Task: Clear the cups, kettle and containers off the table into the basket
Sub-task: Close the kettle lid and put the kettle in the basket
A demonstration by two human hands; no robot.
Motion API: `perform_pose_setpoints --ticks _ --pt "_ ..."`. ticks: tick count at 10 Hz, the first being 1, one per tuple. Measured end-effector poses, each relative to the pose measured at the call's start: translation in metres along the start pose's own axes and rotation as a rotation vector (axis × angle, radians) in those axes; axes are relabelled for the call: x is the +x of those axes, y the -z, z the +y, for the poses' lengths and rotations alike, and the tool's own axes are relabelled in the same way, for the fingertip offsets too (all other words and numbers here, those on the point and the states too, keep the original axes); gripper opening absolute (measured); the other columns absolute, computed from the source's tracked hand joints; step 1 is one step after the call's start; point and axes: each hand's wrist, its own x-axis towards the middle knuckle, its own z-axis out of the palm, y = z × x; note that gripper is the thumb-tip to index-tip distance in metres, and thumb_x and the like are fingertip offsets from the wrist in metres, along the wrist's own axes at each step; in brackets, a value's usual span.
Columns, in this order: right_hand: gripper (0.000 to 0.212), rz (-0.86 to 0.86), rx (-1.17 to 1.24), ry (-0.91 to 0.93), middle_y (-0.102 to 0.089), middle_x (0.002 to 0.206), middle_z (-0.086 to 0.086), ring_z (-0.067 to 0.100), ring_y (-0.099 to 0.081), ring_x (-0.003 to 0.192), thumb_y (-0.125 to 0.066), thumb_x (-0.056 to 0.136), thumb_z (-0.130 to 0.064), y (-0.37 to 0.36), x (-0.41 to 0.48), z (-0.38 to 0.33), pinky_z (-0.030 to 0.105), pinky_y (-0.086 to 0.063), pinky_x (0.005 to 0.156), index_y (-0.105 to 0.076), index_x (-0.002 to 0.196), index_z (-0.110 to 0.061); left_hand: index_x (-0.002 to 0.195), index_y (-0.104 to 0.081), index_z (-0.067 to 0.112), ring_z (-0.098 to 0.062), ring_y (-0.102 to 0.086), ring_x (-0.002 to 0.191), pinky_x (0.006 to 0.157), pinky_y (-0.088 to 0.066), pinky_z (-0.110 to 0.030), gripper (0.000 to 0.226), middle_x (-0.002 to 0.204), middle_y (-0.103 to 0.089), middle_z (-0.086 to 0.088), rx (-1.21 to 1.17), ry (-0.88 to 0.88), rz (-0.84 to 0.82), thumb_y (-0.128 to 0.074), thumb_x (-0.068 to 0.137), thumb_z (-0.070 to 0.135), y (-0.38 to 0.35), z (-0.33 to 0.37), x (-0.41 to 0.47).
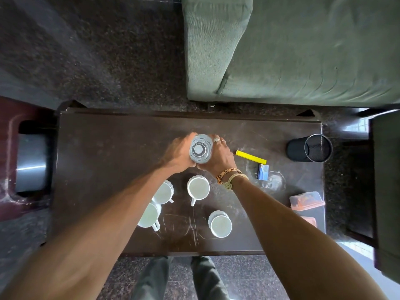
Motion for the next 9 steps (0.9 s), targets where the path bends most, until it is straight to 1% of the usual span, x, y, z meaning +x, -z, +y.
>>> perform_pose_setpoints --ticks 2,3,4,5,6,7,8,9 --pt "0.085 0.008 0.016 -0.016 -0.055 0.126 0.005 0.027 -0.056 0.116 -0.086 0.06 -0.035 -0.007 0.005 0.003 0.039 -0.049 0.092 -0.046 0.134 -0.019 0.144 -0.036 0.007 -0.035 -0.056 0.116 0.09 -0.042 -0.035 0.07 0.129 -0.058 -0.018 0.002 -0.006 0.023 -0.071 0.083 0.007 -0.016 -0.012 0.017" --pt "0.092 -0.004 0.004 -0.034 -0.052 0.13 0.005 0.028 -0.054 0.121 -0.086 0.061 -0.031 -0.007 0.004 0.001 0.04 -0.048 0.094 -0.041 0.139 -0.018 0.15 -0.027 0.011 -0.036 -0.057 0.116 0.09 -0.044 -0.036 0.082 0.131 -0.057 -0.017 0.021 0.007 0.036 -0.072 0.082 0.007 -0.024 -0.017 0.024" --pt "0.112 -0.065 -0.008 -0.038 -0.038 0.149 0.01 0.029 -0.04 0.137 -0.084 0.065 -0.018 -0.002 0.0 0.0 0.04 -0.043 0.106 -0.017 0.154 -0.012 0.155 -0.011 0.018 -0.039 -0.057 0.118 0.092 -0.047 -0.042 0.098 0.135 -0.054 -0.018 0.068 0.074 0.053 -0.072 0.079 0.003 -0.032 -0.026 0.03" --pt "0.117 -0.061 -0.01 -0.05 -0.031 0.156 0.011 0.031 -0.037 0.14 -0.084 0.066 -0.017 0.011 -0.013 -0.001 0.041 -0.041 0.111 -0.009 0.156 -0.01 0.154 -0.011 0.019 -0.039 -0.055 0.12 0.095 -0.048 -0.045 0.098 0.136 -0.052 -0.018 0.124 0.123 0.067 -0.069 0.078 -0.001 -0.026 -0.03 0.018" --pt "0.119 -0.053 0.0 -0.068 -0.028 0.157 0.011 0.031 -0.035 0.142 -0.085 0.067 -0.017 0.034 -0.036 -0.006 0.041 -0.039 0.113 -0.008 0.157 -0.012 0.152 -0.018 0.018 -0.037 -0.054 0.121 0.098 -0.048 -0.046 0.089 0.134 -0.053 -0.016 0.153 0.123 0.105 -0.066 0.079 0.001 -0.013 -0.034 -0.006" --pt "0.12 -0.049 -0.028 -0.042 -0.027 0.158 0.011 0.029 -0.031 0.145 -0.086 0.067 -0.014 0.064 -0.064 -0.015 0.038 -0.036 0.113 -0.006 0.157 -0.012 0.15 -0.023 0.02 -0.037 -0.056 0.12 0.098 -0.048 -0.046 0.088 0.132 -0.055 -0.015 0.127 0.146 0.147 -0.071 0.078 0.011 0.006 -0.03 -0.036" --pt "0.12 -0.034 -0.056 -0.01 -0.028 0.157 0.013 0.031 -0.035 0.142 -0.087 0.068 -0.015 0.095 -0.096 -0.03 0.037 -0.036 0.112 -0.007 0.157 -0.011 0.15 -0.026 0.02 -0.035 -0.054 0.125 0.097 -0.047 -0.042 0.083 0.139 -0.053 -0.012 0.052 0.144 0.196 -0.073 0.082 0.027 0.025 -0.015 -0.074" --pt "0.121 -0.005 -0.085 0.045 -0.029 0.156 0.012 0.033 -0.039 0.14 -0.088 0.067 -0.019 0.122 -0.131 -0.051 0.04 -0.038 0.11 -0.007 0.157 -0.013 0.148 -0.031 0.019 -0.03 -0.051 0.129 0.1 -0.044 -0.04 0.078 0.141 -0.054 -0.007 0.017 0.109 0.267 -0.071 0.084 0.037 0.039 0.0 -0.114"
